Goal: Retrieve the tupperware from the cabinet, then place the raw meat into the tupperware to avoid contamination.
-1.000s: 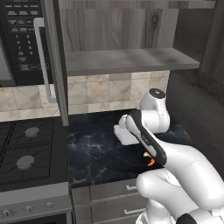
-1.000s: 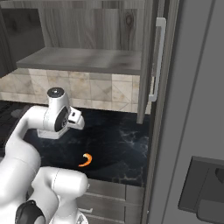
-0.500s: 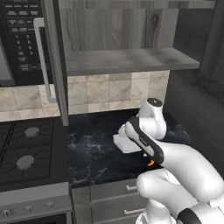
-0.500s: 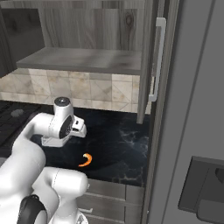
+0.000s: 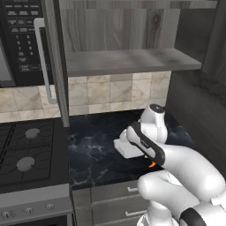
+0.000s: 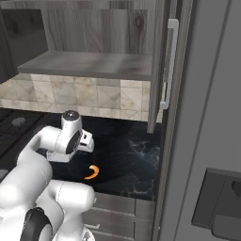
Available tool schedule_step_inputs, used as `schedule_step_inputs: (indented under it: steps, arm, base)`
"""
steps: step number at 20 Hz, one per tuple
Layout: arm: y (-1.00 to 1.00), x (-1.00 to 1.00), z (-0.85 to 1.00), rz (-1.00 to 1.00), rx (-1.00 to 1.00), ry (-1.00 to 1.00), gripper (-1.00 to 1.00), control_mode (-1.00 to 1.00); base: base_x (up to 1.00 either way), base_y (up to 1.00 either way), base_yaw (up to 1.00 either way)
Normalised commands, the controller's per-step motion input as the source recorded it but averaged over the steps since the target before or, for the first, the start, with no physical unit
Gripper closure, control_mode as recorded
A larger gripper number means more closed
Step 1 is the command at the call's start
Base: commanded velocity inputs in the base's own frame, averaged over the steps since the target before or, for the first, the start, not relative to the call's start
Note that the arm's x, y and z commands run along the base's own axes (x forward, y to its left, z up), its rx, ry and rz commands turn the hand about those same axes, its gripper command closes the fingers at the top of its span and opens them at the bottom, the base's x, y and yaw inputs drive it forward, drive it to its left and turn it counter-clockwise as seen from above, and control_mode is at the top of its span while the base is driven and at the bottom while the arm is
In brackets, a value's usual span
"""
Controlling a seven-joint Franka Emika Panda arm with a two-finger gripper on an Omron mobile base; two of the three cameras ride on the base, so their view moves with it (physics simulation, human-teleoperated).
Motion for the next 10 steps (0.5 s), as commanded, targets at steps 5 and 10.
schedule_step_inputs:
  steps: [5, 10]
  arm:
    - [0.0, 0.0, -0.12, -0.03, 0.04, -0.03, 1.0, -1.0]
    - [0.0, 0.0, -0.1, -0.06, 0.01, -0.03, 1.0, -1.0]
  base:
    - [0.0, 0.0, 0.0]
    - [0.0, 0.0, 0.0]
